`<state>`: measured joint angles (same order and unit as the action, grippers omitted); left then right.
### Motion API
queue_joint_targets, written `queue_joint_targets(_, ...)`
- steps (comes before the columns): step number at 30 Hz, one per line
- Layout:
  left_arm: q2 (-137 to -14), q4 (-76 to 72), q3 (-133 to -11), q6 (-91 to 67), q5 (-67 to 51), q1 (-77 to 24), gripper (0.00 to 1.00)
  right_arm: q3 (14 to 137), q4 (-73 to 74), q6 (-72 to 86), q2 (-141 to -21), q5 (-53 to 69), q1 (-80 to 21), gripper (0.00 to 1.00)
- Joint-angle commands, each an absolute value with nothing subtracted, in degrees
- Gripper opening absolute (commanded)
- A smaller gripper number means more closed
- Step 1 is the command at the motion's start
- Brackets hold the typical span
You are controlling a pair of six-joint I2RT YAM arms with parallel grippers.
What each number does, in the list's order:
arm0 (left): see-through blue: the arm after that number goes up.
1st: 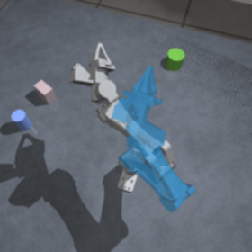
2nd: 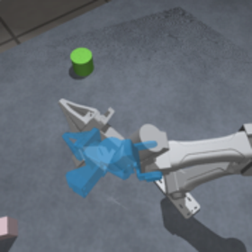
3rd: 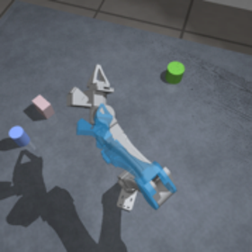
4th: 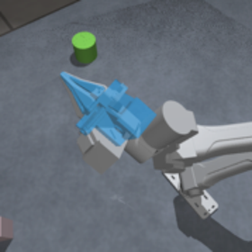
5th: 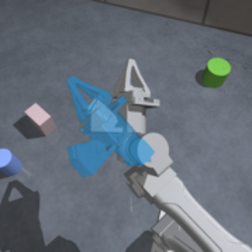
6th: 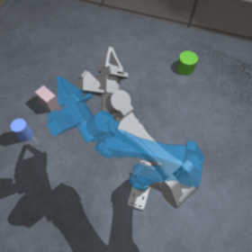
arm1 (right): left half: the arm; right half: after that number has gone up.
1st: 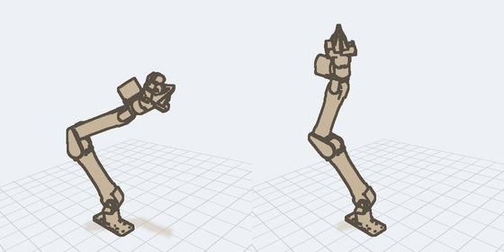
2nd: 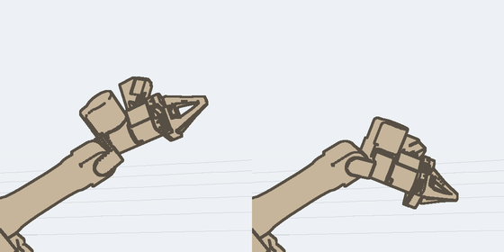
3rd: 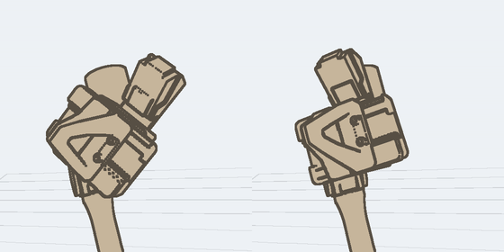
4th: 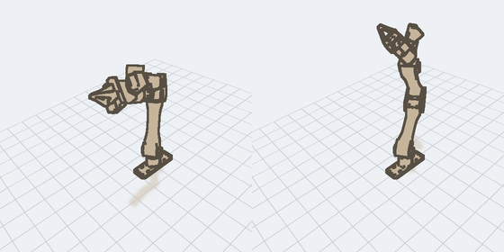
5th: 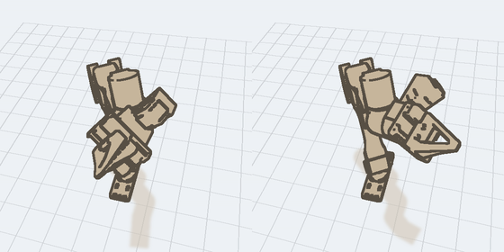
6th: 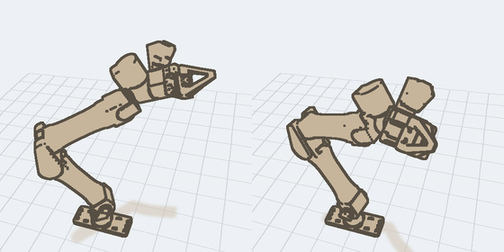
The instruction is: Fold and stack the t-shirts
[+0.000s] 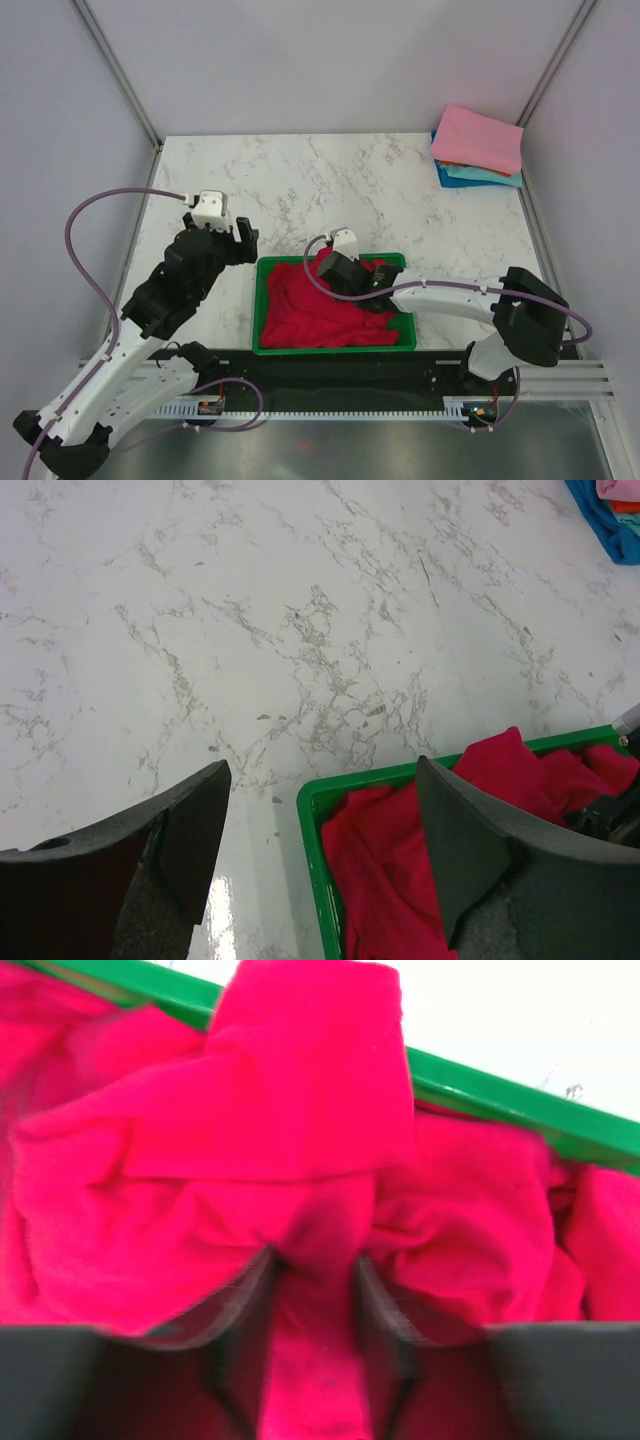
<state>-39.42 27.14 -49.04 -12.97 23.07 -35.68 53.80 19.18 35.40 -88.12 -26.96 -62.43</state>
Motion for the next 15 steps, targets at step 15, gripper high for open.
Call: queue_joint_targets(15,-38.94,26.54,-50.54,-11.43,27.33,-35.24,0.79,78.27,27.33,27.35,-79.28,-31.37,-62.31,0.0)
